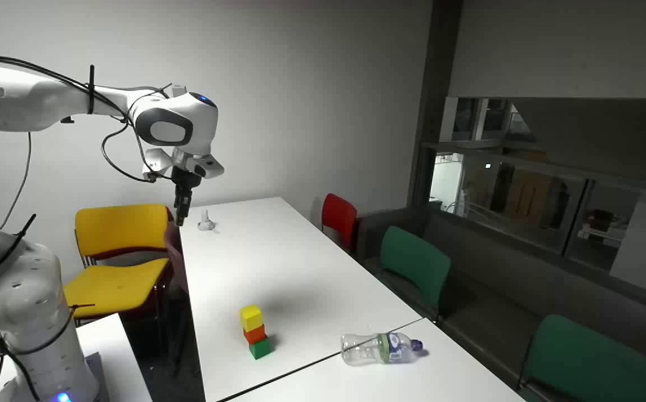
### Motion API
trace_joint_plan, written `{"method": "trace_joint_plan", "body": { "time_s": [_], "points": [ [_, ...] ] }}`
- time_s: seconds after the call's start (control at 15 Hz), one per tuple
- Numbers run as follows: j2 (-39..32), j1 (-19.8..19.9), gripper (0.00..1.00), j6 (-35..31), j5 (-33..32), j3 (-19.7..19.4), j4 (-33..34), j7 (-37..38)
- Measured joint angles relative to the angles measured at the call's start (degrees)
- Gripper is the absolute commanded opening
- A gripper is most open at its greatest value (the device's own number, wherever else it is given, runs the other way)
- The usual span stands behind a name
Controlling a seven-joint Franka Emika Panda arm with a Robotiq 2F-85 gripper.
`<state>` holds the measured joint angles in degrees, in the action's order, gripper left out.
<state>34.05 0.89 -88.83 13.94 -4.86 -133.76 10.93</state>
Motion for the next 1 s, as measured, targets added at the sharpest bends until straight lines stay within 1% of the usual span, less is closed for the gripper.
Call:
{"method": "trace_joint_plan", "body": {
  "time_s": [0.73, 0.87, 1.0],
  "points": [
    [-0.1, 0.1, 1.00, -0.1, 0.0, 0.1, 0.0, 0.0],
    [-0.1, 0.8, 1.00, -2.2, -0.4, 0.6, 0.0, -0.4],
    [-0.2, 1.3, 1.00, -6.5, -1.9, 0.9, 0.0, -0.6]
  ]
}}
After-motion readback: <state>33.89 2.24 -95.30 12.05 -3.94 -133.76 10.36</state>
